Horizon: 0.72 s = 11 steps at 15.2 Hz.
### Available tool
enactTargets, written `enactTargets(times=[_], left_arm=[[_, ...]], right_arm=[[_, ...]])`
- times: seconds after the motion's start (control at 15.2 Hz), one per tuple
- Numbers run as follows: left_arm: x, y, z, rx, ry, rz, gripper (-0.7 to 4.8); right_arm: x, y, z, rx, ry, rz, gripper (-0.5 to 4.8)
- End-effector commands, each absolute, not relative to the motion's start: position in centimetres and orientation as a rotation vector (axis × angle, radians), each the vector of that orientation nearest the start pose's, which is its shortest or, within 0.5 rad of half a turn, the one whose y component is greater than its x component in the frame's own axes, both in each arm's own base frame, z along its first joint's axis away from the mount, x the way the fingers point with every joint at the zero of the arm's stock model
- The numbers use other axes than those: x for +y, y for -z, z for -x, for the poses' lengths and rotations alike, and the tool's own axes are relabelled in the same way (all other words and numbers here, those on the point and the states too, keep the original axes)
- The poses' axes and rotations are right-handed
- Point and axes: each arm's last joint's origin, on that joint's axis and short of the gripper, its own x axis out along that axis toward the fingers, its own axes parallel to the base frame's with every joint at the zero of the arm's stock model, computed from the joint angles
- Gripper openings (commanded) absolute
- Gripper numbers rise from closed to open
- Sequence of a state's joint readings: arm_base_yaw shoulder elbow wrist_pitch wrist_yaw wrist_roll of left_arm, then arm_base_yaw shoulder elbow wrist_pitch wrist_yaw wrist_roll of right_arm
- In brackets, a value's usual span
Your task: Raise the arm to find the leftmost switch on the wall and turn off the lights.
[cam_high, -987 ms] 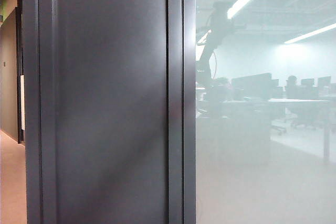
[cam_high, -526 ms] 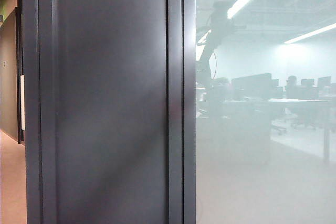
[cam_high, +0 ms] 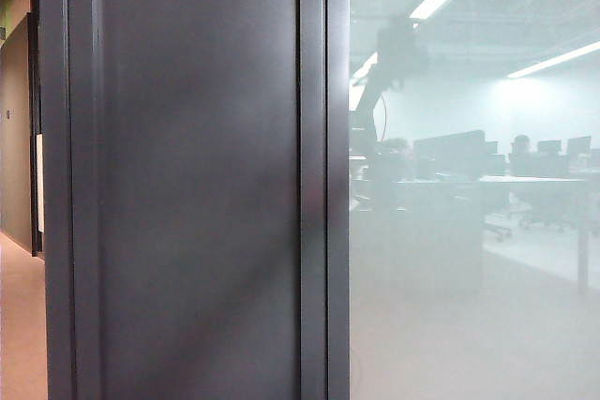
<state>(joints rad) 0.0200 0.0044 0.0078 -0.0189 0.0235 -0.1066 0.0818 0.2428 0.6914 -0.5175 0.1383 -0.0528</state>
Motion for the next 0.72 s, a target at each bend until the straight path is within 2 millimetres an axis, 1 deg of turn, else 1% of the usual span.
enactTargets(times=[0.07, 0.2, 0.33, 0.46, 0.53, 0.72], left_arm=[[0.1, -16.5, -9.7, 0.005, 0.004, 0.109, -0.05], [0.1, -16.5, -9.7, 0.005, 0.004, 0.109, -0.05], [0.1, -16.5, -9.7, 0.006, 0.004, 0.109, -0.05], [0.1, -16.5, -9.7, 0.006, 0.004, 0.109, -0.05], [0.1, -16.5, -9.7, 0.007, 0.004, 0.109, -0.05], [0.1, -16.5, -9.7, 0.008, 0.004, 0.109, -0.05]], right_arm=[[-0.1, -28.0, -5.8, 0.039, 0.109, 0.026, -0.01], [0.0, -25.0, -6.9, 0.008, 0.106, -0.011, -0.01], [0.1, -22.8, -8.0, -0.001, 0.098, -0.045, -0.01], [0.2, -21.6, -8.7, -0.034, 0.097, -0.065, -0.01], [0.2, -20.9, -9.1, -0.081, 0.096, -0.071, -0.01], [0.3, -20.0, -9.4, -0.12, 0.095, -0.076, -0.01]])
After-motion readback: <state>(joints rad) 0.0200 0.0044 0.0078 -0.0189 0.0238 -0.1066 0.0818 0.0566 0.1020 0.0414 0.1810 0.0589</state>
